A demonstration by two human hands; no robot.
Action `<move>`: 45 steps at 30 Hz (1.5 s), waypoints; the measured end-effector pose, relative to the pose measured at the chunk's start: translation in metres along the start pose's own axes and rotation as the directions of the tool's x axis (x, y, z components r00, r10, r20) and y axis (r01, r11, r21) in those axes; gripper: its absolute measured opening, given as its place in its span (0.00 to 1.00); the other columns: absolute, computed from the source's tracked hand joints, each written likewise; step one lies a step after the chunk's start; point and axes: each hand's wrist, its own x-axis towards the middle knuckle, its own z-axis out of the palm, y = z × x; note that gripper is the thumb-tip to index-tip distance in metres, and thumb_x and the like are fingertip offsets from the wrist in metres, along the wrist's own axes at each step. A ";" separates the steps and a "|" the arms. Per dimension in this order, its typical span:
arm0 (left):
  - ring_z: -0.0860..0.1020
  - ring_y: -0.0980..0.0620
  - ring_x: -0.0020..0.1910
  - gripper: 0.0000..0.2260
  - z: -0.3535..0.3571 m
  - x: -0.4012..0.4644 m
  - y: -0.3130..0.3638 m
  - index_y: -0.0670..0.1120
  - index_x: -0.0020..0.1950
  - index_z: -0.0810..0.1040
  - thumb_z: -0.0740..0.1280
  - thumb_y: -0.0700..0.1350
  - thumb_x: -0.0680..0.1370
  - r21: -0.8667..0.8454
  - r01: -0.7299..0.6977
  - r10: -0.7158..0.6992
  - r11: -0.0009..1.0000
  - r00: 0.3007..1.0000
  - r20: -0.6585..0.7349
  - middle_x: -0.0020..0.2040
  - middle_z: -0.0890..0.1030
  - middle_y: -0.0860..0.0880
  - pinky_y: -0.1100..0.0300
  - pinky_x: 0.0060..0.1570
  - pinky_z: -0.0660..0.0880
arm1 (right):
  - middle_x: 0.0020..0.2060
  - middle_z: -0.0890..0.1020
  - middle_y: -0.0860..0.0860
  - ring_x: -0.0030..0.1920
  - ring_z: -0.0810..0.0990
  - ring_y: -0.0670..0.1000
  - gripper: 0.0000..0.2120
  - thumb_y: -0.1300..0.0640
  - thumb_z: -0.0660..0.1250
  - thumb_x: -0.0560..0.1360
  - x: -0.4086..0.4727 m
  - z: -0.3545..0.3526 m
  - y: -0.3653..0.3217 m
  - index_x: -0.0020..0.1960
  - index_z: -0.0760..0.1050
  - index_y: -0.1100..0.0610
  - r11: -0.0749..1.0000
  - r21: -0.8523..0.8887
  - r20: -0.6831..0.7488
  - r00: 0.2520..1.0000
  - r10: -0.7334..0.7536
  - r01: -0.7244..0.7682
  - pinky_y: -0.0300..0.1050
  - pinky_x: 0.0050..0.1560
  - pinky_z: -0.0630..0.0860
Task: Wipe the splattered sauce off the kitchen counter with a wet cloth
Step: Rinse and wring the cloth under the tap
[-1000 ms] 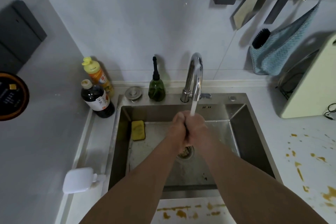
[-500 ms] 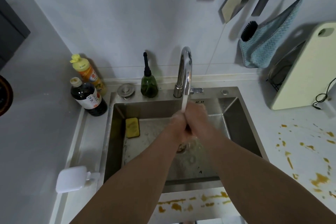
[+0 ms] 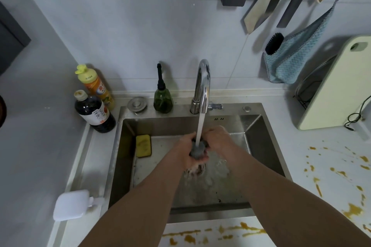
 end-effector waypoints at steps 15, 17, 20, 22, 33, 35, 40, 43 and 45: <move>0.80 0.45 0.50 0.17 0.023 -0.007 -0.009 0.44 0.54 0.79 0.73 0.57 0.79 0.093 0.071 -0.061 0.993 0.993 -0.100 0.53 0.82 0.43 0.46 0.57 0.80 | 0.60 0.73 0.58 0.62 0.74 0.58 0.21 0.60 0.57 0.81 0.062 -0.052 -0.026 0.72 0.68 0.64 1.000 0.007 -0.169 0.986 0.002 -0.001 0.51 0.63 0.72; 0.80 0.44 0.51 0.18 0.016 -0.013 -0.004 0.43 0.53 0.79 0.67 0.59 0.81 0.022 0.038 -0.037 0.999 0.999 -0.022 0.53 0.82 0.43 0.44 0.60 0.77 | 0.54 0.72 0.57 0.54 0.72 0.54 0.20 0.63 0.61 0.78 0.069 -0.054 -0.031 0.69 0.72 0.65 1.000 -0.002 -0.131 0.991 -0.016 0.016 0.52 0.60 0.74; 0.80 0.41 0.53 0.14 0.004 -0.021 0.001 0.40 0.55 0.79 0.58 0.48 0.82 -0.080 0.020 -0.020 0.997 1.000 0.000 0.56 0.81 0.39 0.39 0.64 0.73 | 0.46 0.72 0.57 0.48 0.70 0.53 0.15 0.68 0.62 0.75 0.074 -0.043 -0.041 0.59 0.79 0.68 0.998 -0.039 -0.209 0.976 -0.060 0.053 0.46 0.50 0.70; 0.80 0.40 0.50 0.12 0.000 -0.021 0.003 0.40 0.55 0.77 0.55 0.39 0.80 -0.057 0.000 -0.001 0.998 1.000 -0.022 0.55 0.80 0.38 0.36 0.70 0.70 | 0.51 0.75 0.58 0.49 0.71 0.54 0.17 0.65 0.59 0.74 0.079 -0.035 -0.043 0.58 0.79 0.68 0.999 0.013 -0.217 0.975 -0.046 0.050 0.47 0.50 0.68; 0.85 0.36 0.53 0.23 0.020 -0.026 -0.003 0.39 0.61 0.82 0.80 0.36 0.67 0.339 -0.303 0.301 0.891 0.952 0.060 0.54 0.86 0.36 0.37 0.57 0.82 | 0.50 0.83 0.60 0.46 0.83 0.58 0.15 0.48 0.62 0.81 -0.023 -0.004 0.009 0.52 0.80 0.59 0.782 0.595 0.178 0.979 0.098 -0.186 0.51 0.38 0.83; 0.84 0.31 0.55 0.28 0.025 -0.025 -0.004 0.34 0.59 0.82 0.79 0.38 0.60 0.295 -0.315 0.307 0.902 0.949 0.075 0.55 0.84 0.31 0.34 0.57 0.81 | 0.46 0.83 0.61 0.43 0.83 0.60 0.10 0.57 0.63 0.79 -0.025 -0.012 0.011 0.48 0.80 0.61 0.638 0.743 0.177 0.978 0.108 -0.205 0.55 0.44 0.82; 0.82 0.41 0.41 0.10 0.038 -0.038 -0.004 0.34 0.55 0.80 0.67 0.25 0.76 0.427 -0.335 0.341 0.840 0.938 0.065 0.51 0.82 0.35 0.57 0.35 0.83 | 0.45 0.85 0.62 0.46 0.84 0.60 0.09 0.55 0.67 0.77 -0.038 -0.034 0.014 0.48 0.82 0.60 0.689 0.712 0.134 0.989 0.059 -0.138 0.66 0.57 0.80; 0.83 0.48 0.35 0.04 0.049 -0.032 -0.009 0.38 0.53 0.81 0.67 0.35 0.82 0.476 -0.300 0.328 0.827 0.944 0.026 0.42 0.84 0.42 0.56 0.34 0.84 | 0.44 0.86 0.51 0.47 0.84 0.50 0.08 0.58 0.70 0.76 -0.043 -0.032 0.010 0.40 0.84 0.50 0.967 0.182 -0.123 0.980 -0.159 0.180 0.49 0.57 0.81; 0.80 0.51 0.29 0.09 0.058 -0.035 -0.015 0.40 0.48 0.81 0.64 0.40 0.85 0.375 -0.239 0.235 0.895 0.970 0.058 0.33 0.82 0.46 0.56 0.32 0.81 | 0.47 0.85 0.46 0.50 0.82 0.47 0.12 0.62 0.66 0.77 -0.048 -0.036 0.007 0.45 0.84 0.48 0.964 0.008 -0.248 0.935 -0.255 0.265 0.37 0.54 0.77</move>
